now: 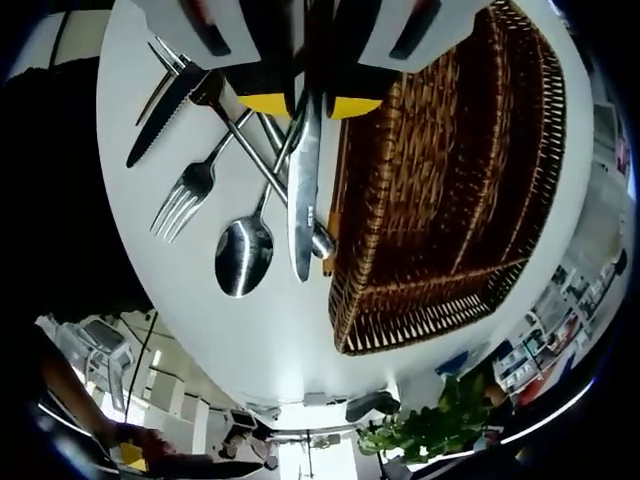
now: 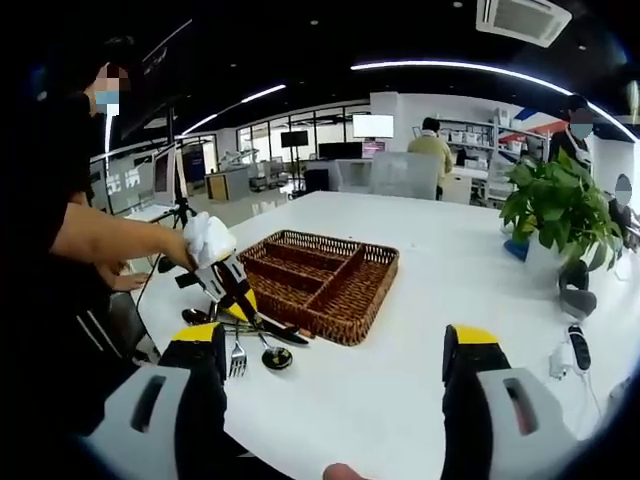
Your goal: Arrange the knives, forks, and spoons in their matching storage slots by inserting each utensil handle-first until every utensil is classified and aligned in the correct compartment
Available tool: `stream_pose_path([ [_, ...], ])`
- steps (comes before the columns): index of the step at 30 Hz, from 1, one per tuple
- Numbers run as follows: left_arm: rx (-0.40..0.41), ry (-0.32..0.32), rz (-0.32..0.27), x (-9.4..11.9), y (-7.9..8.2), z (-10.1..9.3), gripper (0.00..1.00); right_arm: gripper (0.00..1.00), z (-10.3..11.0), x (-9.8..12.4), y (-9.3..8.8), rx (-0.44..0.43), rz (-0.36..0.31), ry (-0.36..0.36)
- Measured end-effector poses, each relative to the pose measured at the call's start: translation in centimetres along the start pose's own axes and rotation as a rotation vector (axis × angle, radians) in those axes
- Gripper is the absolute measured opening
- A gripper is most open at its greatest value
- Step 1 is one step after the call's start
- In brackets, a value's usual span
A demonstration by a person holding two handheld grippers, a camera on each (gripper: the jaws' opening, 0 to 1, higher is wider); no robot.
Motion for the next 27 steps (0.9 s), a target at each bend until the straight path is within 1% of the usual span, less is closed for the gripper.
stream_pose_path([
  [2,0.004,-0.005,0.004,-0.2,-0.19,0.03,0.12,0.91,0.0,-0.06,-0.11,-0.001,0.002,0.0],
  [5,0.027,-0.022,-0.01,-0.31,-0.19,0.12,0.11,0.91,0.05,-0.07,-0.17,-0.002,0.004,0.001],
  [8,0.022,-0.023,-0.013,-0.24,-0.19,0.1,0.07,0.91,0.04,-0.1,-0.23,-0.003,0.005,0.001],
  [14,-0.026,-0.009,0.002,-0.28,-0.09,0.03,0.06,0.9,0.03,-0.15,-0.41,-0.004,0.008,-0.003],
  [19,-0.065,-0.012,0.014,-0.04,0.0,-0.21,0.05,0.9,0.08,-0.11,-0.36,-0.003,0.007,-0.004],
  [21,-0.078,-0.006,0.013,0.18,0.21,-0.17,0.05,0.9,0.07,-0.13,-0.34,-0.002,0.008,-0.005],
  [23,-0.079,-0.015,0.01,0.32,0.36,-0.1,0.05,0.9,0.1,-0.17,-0.29,-0.002,0.007,-0.005],
  [25,-0.079,-0.027,0.026,0.37,0.32,-0.16,0.04,0.9,0.16,-0.21,-0.26,-0.001,0.007,-0.003],
  [27,-0.091,-0.023,0.049,0.41,0.31,-0.14,0.04,0.89,0.26,-0.25,-0.28,0.001,0.008,-0.003],
])
Point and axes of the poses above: the point that each gripper's makers call its tool centre point, and the gripper's own axes: x roughly backward along the fingers, z roughly to its left, y roughly out of its top, the point moved 7 cm from there along x, roughly backward along the fingers, and after that the axes turned 13 degrees about -x, right-handed, at the moved point
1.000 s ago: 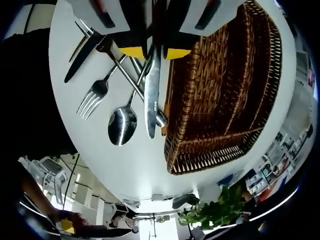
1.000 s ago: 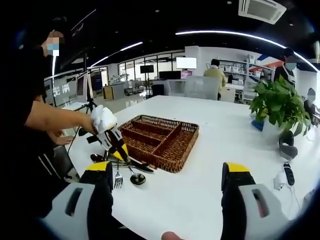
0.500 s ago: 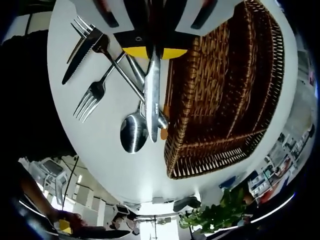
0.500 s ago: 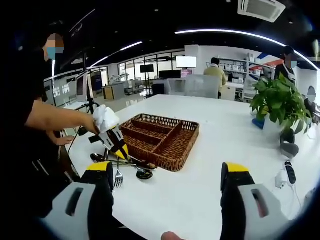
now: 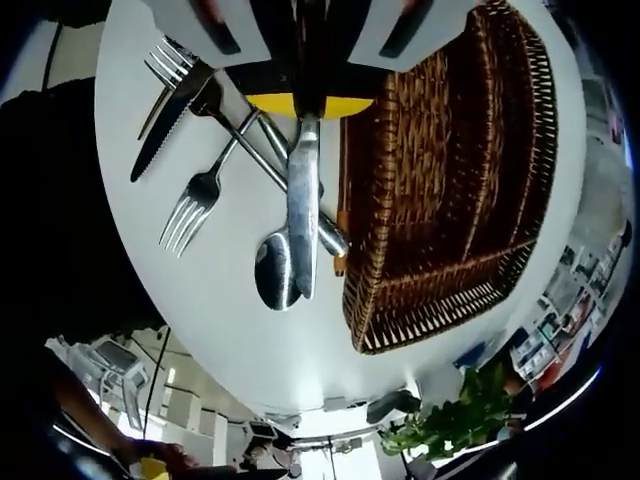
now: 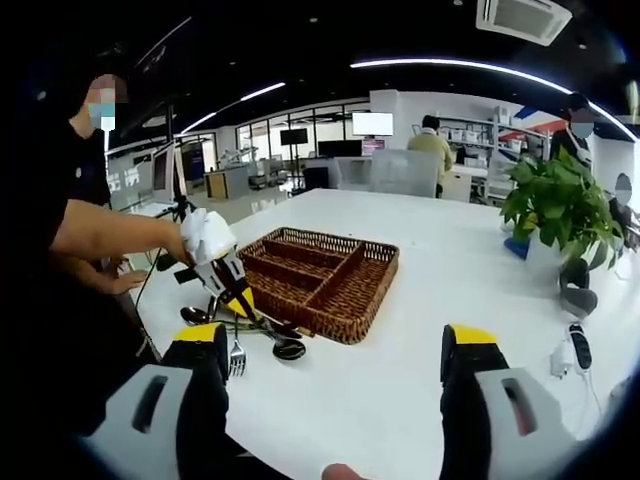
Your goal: Arrange the knives, forks, and spoons in their matching storage slots by inserting each utensil handle-first until every utensil is classified and aligned in the correct compartment
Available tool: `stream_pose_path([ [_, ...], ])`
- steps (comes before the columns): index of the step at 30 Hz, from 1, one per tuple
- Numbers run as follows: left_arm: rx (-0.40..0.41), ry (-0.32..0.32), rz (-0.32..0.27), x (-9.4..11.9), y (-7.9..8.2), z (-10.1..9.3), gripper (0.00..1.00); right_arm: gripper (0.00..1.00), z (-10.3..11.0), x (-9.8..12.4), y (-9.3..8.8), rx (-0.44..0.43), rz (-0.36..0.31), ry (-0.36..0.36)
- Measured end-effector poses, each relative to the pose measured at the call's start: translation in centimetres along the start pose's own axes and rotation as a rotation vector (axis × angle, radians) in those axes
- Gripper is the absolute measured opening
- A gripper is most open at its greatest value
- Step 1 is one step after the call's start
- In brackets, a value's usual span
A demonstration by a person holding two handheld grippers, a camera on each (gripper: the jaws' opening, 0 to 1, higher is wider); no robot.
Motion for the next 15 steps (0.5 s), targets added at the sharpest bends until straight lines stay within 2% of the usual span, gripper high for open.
stream_pose_path([
  [2,-0.012,-0.004,0.021,0.1,0.1,-0.1,0.04,0.89,0.1,0.0,-0.1,0.0,0.002,0.001],
  [8,-0.022,-0.023,0.031,0.4,0.8,-0.4,0.03,0.89,0.0,0.0,-0.3,-0.001,0.006,0.001],
  [9,-0.021,-0.028,0.039,0.4,0.9,-0.4,0.03,0.89,0.0,0.0,-0.2,-0.001,0.005,0.002],
  [11,0.006,-0.028,0.091,0.7,0.8,-0.5,0.03,0.89,0.0,0.0,-0.2,0.0,0.003,0.002],
  [15,-0.01,-0.03,0.098,1.7,1.6,-0.2,0.03,0.89,0.0,0.1,-0.2,-0.001,0.002,0.001],
])
Point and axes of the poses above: the point that each gripper's makers call its tool centre point, and the gripper's own axes: x roughly backward along the fingers, z roughly to its left, y roughly out of its top, the point moved 7 cm from there along x, roughly backward along the fingers, and after that the axes turned 13 degrees about -x, right-handed, at the moved point
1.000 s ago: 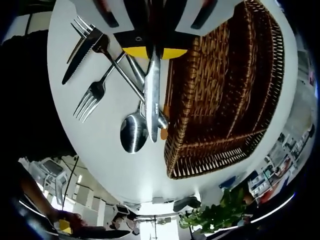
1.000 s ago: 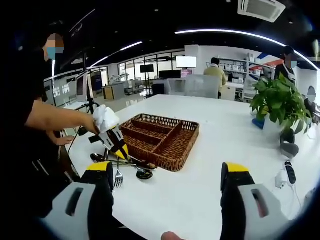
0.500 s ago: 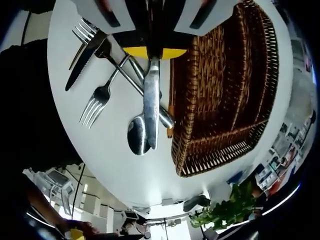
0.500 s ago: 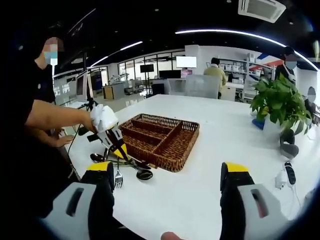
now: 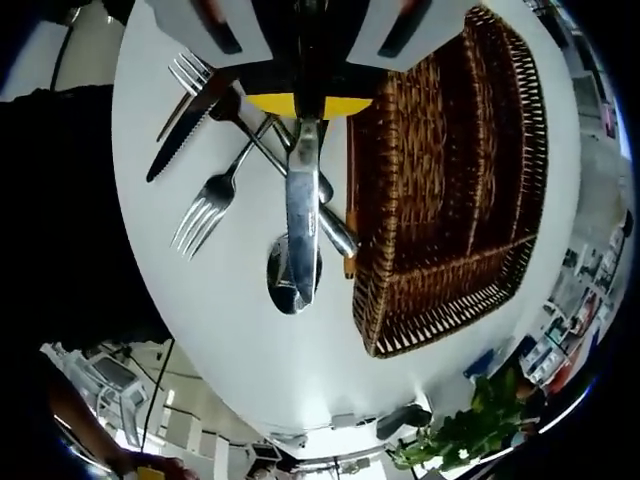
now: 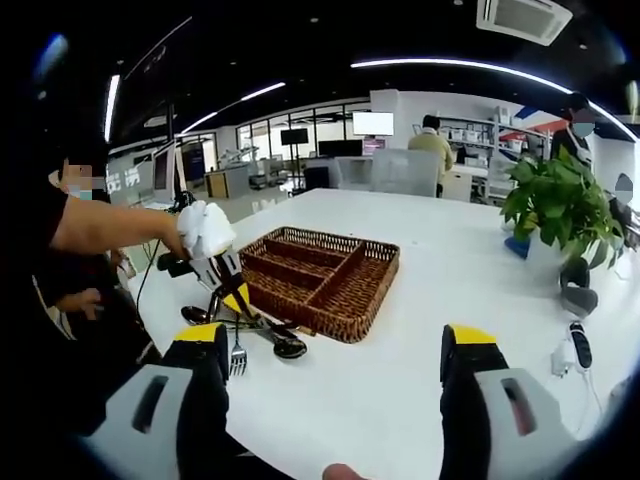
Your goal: Arrange the knives, forks, and spoons in their matching storage slots by inserting each utensil handle-first until every utensil is classified and aligned in the correct compartment
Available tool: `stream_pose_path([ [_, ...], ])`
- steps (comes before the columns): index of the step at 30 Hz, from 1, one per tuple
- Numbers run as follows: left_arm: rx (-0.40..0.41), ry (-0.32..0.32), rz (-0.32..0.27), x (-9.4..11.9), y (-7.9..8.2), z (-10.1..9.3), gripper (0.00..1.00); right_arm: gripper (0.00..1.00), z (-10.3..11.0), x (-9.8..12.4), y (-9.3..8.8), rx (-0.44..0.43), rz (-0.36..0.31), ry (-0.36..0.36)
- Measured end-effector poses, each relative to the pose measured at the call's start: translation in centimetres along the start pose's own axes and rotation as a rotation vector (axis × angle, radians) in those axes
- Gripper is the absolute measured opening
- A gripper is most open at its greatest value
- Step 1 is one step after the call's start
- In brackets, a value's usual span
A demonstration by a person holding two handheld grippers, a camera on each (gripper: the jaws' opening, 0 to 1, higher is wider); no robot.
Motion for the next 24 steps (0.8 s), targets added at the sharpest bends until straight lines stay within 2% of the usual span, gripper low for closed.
stream_pose_path([
  [3,-0.001,-0.002,-0.006,0.6,0.3,0.2,0.03,0.89,0.1,0.0,-0.1,0.004,0.003,0.002],
  [12,0.003,-0.033,0.034,2.0,0.5,0.1,0.02,0.89,0.2,0.5,0.3,0.01,-0.006,0.004],
  [18,-0.009,-0.032,0.049,3.1,1.0,-0.1,0.02,0.94,0.4,0.8,0.2,0.015,-0.01,0.008],
  [22,-0.001,-0.034,0.043,4.0,0.9,0.3,0.02,0.98,0.9,0.8,-0.2,0.056,0.014,0.005],
  [24,-0.013,-0.03,0.063,4.4,0.8,0.4,0.02,0.99,1.0,0.8,-0.3,0.056,0.018,0.007],
])
Point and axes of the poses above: the point that each gripper's makers call its tool centre point, and the gripper's own axes: x roughly backward along the fingers, z roughly to its left, y roughly out of its top, the point moved 7 cm from there along x, roughly backward along the fingers, and after that the axes turned 13 degrees about -x, right-handed, at the moved point
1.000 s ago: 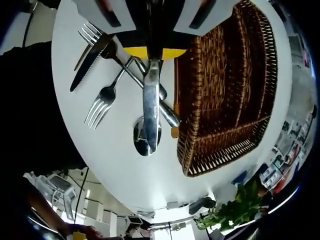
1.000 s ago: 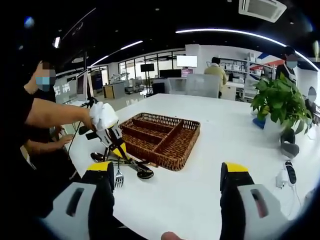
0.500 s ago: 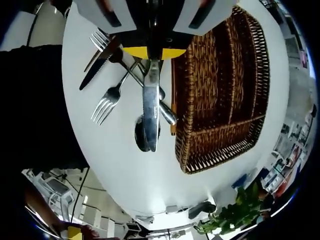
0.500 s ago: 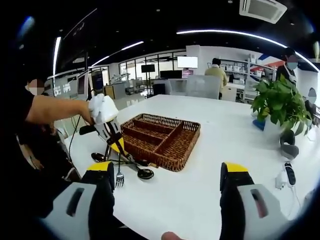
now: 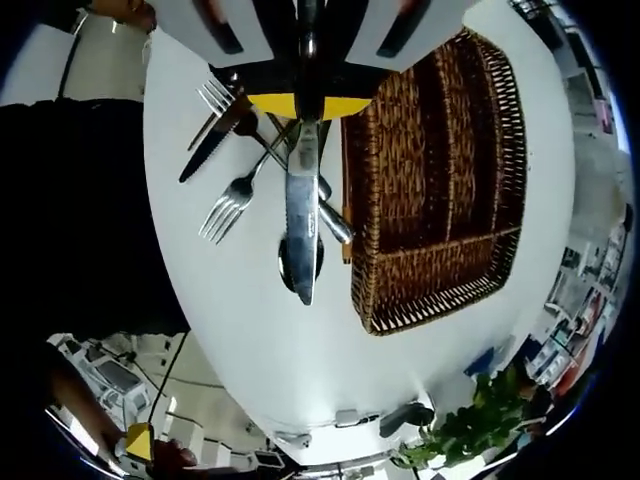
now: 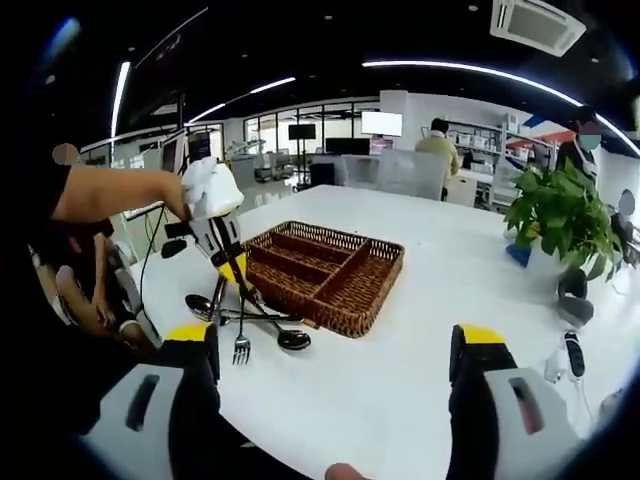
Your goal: Arrange the knives, forks, and spoons in their matching storage slots by inserting each utensil handle-first until every utensil is classified and aligned in the correct compartment
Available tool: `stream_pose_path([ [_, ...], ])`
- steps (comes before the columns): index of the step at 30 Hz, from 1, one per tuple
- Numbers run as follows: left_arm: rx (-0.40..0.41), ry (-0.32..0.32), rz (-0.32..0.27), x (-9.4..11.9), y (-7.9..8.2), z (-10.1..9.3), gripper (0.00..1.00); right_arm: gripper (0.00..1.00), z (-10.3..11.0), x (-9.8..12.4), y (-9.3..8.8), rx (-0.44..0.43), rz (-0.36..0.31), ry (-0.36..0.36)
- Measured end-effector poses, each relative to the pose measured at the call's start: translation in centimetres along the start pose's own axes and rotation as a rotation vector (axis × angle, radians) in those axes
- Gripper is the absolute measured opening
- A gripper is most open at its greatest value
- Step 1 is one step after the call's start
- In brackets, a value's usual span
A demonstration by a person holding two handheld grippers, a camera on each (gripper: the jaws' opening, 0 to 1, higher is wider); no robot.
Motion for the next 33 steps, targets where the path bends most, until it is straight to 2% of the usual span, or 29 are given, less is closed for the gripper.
stream_pose_path([
  [7,0.004,0.023,0.026,2.1,-0.4,0.9,0.02,0.99,0.0,0.2,-0.3,-0.016,0.014,-0.005],
  [15,0.001,0.057,0.046,4.6,-0.9,1.7,0.02,1.0,-0.1,0.2,0.3,-0.005,0.018,-0.024],
  [21,0.012,0.063,0.031,6.3,-0.5,2.3,0.02,1.0,0.0,0.4,0.4,0.0,0.005,-0.025],
  [26,0.019,0.071,0.022,6.7,-0.2,2.2,0.02,1.0,0.3,0.6,0.3,0.0,-0.006,-0.018],
  [33,0.009,0.094,0.04,6.4,-0.2,1.7,0.02,1.0,0.8,1.5,0.4,0.005,-0.018,-0.019],
])
Point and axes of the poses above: the point that each gripper's makers call its tool centre point, and the gripper's own axes: x roughly backward along the fingers, z roughly to its left, y roughly out of its top, the point moved 7 cm from there along x, roughly backward along the fingers, and after that the axes turned 13 degrees about -x, right-handed, at the moved point
